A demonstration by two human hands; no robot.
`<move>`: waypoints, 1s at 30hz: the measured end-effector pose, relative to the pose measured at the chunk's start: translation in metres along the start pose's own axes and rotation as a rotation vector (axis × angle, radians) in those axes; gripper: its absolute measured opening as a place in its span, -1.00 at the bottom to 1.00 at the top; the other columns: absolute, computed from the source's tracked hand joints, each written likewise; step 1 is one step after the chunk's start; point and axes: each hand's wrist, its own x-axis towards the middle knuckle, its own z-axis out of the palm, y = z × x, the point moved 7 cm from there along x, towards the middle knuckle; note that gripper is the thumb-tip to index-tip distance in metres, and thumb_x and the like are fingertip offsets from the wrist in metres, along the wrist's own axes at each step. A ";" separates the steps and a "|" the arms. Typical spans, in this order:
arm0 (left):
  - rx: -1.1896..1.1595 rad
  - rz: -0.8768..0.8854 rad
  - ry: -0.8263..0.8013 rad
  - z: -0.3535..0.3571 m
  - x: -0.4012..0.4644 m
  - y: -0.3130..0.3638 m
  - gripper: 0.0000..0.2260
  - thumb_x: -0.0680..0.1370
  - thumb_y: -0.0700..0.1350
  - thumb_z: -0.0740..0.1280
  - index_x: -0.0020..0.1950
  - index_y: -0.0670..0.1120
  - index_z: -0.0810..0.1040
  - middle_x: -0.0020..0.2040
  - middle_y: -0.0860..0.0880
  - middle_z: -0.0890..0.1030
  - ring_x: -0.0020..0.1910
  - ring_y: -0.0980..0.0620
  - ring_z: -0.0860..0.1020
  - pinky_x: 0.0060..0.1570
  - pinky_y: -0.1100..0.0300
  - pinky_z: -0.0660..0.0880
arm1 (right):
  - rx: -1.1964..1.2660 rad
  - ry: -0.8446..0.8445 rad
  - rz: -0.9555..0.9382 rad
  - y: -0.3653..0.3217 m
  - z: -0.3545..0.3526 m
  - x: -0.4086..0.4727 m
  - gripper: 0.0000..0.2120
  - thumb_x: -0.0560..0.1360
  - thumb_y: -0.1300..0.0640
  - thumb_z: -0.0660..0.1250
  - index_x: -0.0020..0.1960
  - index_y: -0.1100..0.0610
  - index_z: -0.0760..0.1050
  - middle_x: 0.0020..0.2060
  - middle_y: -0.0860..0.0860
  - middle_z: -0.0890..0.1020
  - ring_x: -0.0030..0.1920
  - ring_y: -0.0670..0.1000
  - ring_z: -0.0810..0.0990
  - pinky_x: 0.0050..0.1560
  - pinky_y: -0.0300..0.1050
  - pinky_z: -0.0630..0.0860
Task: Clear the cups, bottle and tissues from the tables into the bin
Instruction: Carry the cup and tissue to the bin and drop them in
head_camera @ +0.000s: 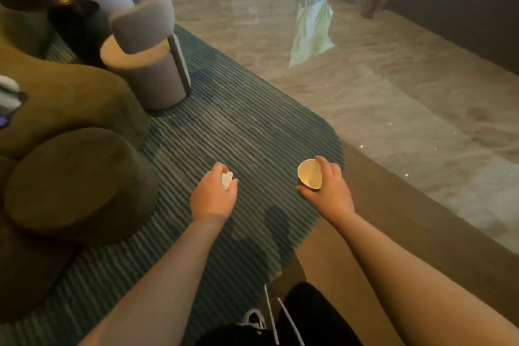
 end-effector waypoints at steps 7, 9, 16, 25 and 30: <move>0.025 0.004 0.089 0.050 0.176 0.041 -0.85 0.50 0.03 0.31 -0.01 0.03 0.41 -0.15 0.01 0.52 -0.19 -0.03 0.50 -0.28 0.14 0.37 | 0.009 -0.040 -0.010 0.008 0.005 0.188 -0.19 0.38 -0.15 0.44 0.48 -0.03 0.11 0.31 -0.02 0.31 0.23 0.07 0.41 0.09 0.02 0.47; 0.045 0.003 0.103 0.065 0.241 0.061 -0.85 0.50 0.03 0.32 -0.03 0.03 0.40 -0.17 0.02 0.51 -0.23 0.01 0.46 -0.29 0.16 0.34 | -0.003 -0.064 -0.023 0.014 0.001 0.257 -0.19 0.38 -0.16 0.43 0.48 -0.03 0.11 0.32 -0.02 0.30 0.24 0.08 0.41 0.10 0.03 0.46; 0.079 -0.025 0.120 0.087 0.441 0.158 -0.86 0.51 0.04 0.30 -0.02 0.04 0.39 -0.19 0.04 0.48 -0.25 0.02 0.44 -0.29 0.14 0.37 | -0.028 -0.085 -0.106 0.003 -0.037 0.481 -0.22 0.38 -0.14 0.44 0.47 -0.04 0.13 0.29 0.01 0.36 0.19 0.08 0.46 -0.01 -0.08 0.42; 0.066 -0.075 0.062 0.113 0.617 0.220 -0.86 0.54 0.02 0.28 0.02 -0.01 0.41 -0.16 -0.01 0.53 -0.25 0.01 0.48 -0.36 0.16 0.37 | 0.025 -0.108 -0.118 -0.015 -0.055 0.680 -0.22 0.35 -0.16 0.43 0.45 -0.08 0.15 0.27 -0.03 0.38 0.15 0.06 0.48 0.04 -0.01 0.50; 0.037 -0.112 0.060 0.135 0.738 0.234 -0.87 0.55 0.01 0.27 0.02 0.00 0.41 -0.17 0.02 0.51 -0.29 0.06 0.46 -0.45 0.22 0.26 | 0.023 -0.134 -0.130 -0.022 -0.043 0.809 -0.21 0.36 -0.15 0.44 0.46 -0.08 0.13 0.28 -0.02 0.36 0.17 0.07 0.47 0.11 0.07 0.52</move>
